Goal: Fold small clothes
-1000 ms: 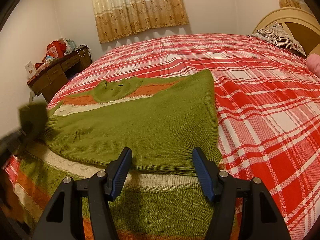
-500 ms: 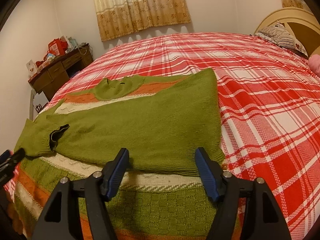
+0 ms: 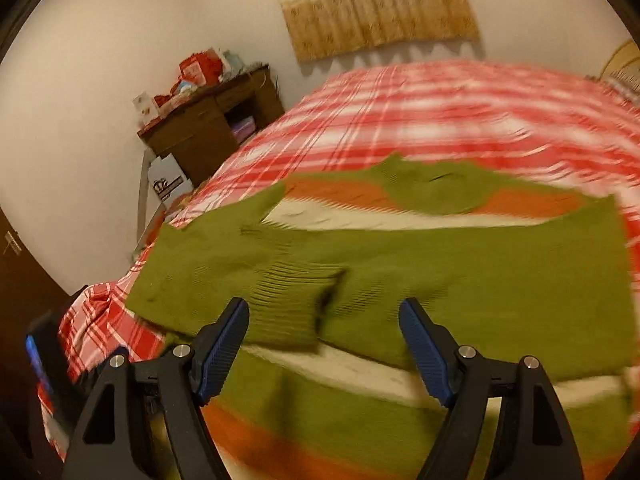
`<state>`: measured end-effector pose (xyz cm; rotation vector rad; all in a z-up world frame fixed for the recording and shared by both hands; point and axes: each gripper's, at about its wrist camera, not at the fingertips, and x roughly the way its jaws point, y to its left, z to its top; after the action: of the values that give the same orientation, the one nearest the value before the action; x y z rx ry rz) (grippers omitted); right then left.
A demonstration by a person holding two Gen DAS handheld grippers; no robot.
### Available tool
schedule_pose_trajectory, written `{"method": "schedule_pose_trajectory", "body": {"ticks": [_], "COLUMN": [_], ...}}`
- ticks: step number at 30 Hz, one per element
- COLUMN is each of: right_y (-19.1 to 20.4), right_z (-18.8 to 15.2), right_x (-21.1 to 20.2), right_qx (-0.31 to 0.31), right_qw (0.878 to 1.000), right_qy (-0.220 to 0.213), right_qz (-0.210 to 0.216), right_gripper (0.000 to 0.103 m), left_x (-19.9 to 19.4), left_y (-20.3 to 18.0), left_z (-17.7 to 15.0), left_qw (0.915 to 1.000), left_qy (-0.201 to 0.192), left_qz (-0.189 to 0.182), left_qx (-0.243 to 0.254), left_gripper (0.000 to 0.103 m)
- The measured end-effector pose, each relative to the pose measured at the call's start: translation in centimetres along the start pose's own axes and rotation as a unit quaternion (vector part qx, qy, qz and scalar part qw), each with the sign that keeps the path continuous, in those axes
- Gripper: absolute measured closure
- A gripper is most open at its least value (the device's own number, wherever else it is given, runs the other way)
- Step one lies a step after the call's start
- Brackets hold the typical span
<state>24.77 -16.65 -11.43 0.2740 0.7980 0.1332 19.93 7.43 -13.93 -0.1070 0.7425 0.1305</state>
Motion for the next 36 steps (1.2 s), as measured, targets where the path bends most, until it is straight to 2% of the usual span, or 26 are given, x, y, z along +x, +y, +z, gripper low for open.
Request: {"method": "schedule_pose_trajectory", "body": {"ticks": [2, 3, 5, 6, 8, 9, 12, 16, 20, 22, 24, 26, 28, 30, 32, 33, 34, 35, 36], "right_y": [0.5, 1.0, 2.4, 2.8, 3.4, 3.6, 4.5, 5.1, 4.5, 2.9, 0.3, -2.6, -5.5, -6.4, -6.4, -6.1, -5.9, -5.4, -4.9], "right_z": [0.0, -0.1, -0.2, -0.3, 0.0, 0.2, 1.9, 5.4, 7.6, 8.1, 8.0, 7.6, 6.2, 4.8, 3.7, 3.2, 2.9, 2.6, 2.2], "right_x": [2.6, 3.3, 3.6, 3.7, 3.5, 3.0, 0.5, -5.2, -10.7, -12.4, -13.7, -13.7, -12.7, -11.4, -8.9, -7.5, -6.0, -4.5, -3.5], "right_qx": [0.008, 0.003, -0.04, -0.055, -0.071, -0.078, -0.091, -0.092, -0.097, -0.095, -0.089, -0.063, -0.013, 0.013, 0.033, 0.043, 0.053, 0.062, 0.07], "right_qw": [1.0, 0.999, 0.998, 0.997, 0.996, 0.996, 0.995, 0.99, 0.98, 0.977, 0.975, 0.98, 0.989, 0.992, 0.996, 0.997, 0.996, 0.996, 0.995], "right_qy": [0.028, 0.029, 0.012, 0.015, 0.012, 0.009, -0.024, -0.104, -0.168, -0.18, -0.184, -0.164, -0.134, -0.12, -0.083, -0.064, -0.048, -0.037, -0.036], "right_qz": [-0.011, -0.025, -0.045, -0.045, -0.053, -0.051, -0.04, -0.025, -0.042, -0.057, -0.092, -0.097, -0.056, -0.031, 0.013, 0.032, 0.047, 0.059, 0.068], "right_gripper": [0.025, 0.029, 0.057, 0.082, 0.088, 0.097, 0.098, 0.098, 0.099, 0.099, 0.099, 0.099, 0.099, 0.098, 0.097, 0.084, 0.05, 0.034, 0.023], "left_x": [-0.2, -0.2, -0.2, -0.2, -0.6, -0.6, -0.6, -0.5, -0.5, -0.5, -0.4, -0.4, -0.5, -0.5, -0.5, -0.5, -0.5, -0.5, -0.5], "left_y": [0.4, 0.7, 0.6, 0.5, 1.0, 0.9, 1.1, 1.1, 1.1, 1.2, 1.2, 1.2, 1.2, 1.2, 1.2, 1.2, 1.2, 1.2, 1.1], "left_z": [-0.1, -0.2, -0.3, -0.4, -0.4, -0.4, -0.3, -0.3, -0.3, -0.4, -0.3, -0.3, -0.3, -0.3, -0.3, -0.3, -0.3, -0.3, -0.3], "left_qw": [1.0, 0.9999, 0.9999, 0.9999, 0.9999, 0.9999, 0.9998, 0.9998, 0.9998, 0.9999, 0.9999, 0.9999, 0.9999, 0.9999, 0.9999, 0.9999, 0.9999, 0.9999, 0.9999], "left_qy": [-0.002, -0.002, -0.007, -0.008, -0.009, -0.01, -0.01, -0.01, -0.009, -0.008, -0.008, -0.007, -0.007, -0.008, -0.007, -0.007, -0.007, -0.008, -0.008], "left_qz": [-0.006, -0.009, -0.009, -0.008, -0.01, -0.01, -0.012, -0.012, -0.012, -0.011, -0.01, -0.01, -0.007, -0.006, -0.006, -0.006, -0.006, -0.006, -0.006], "left_qx": [-0.004, -0.006, -0.006, -0.006, -0.007, -0.007, -0.009, -0.009, -0.009, -0.008, -0.008, -0.008, -0.007, -0.006, -0.006, -0.006, -0.006, -0.006, -0.006], "left_gripper": [0.0, 0.0, 0.0, 0.0, 0.0, 0.0, 0.0, 0.0, 0.0, 0.0, 0.0, 0.0, 0.0, 0.0, 0.0, 0.0, 0.0, 0.0, 0.0]}}
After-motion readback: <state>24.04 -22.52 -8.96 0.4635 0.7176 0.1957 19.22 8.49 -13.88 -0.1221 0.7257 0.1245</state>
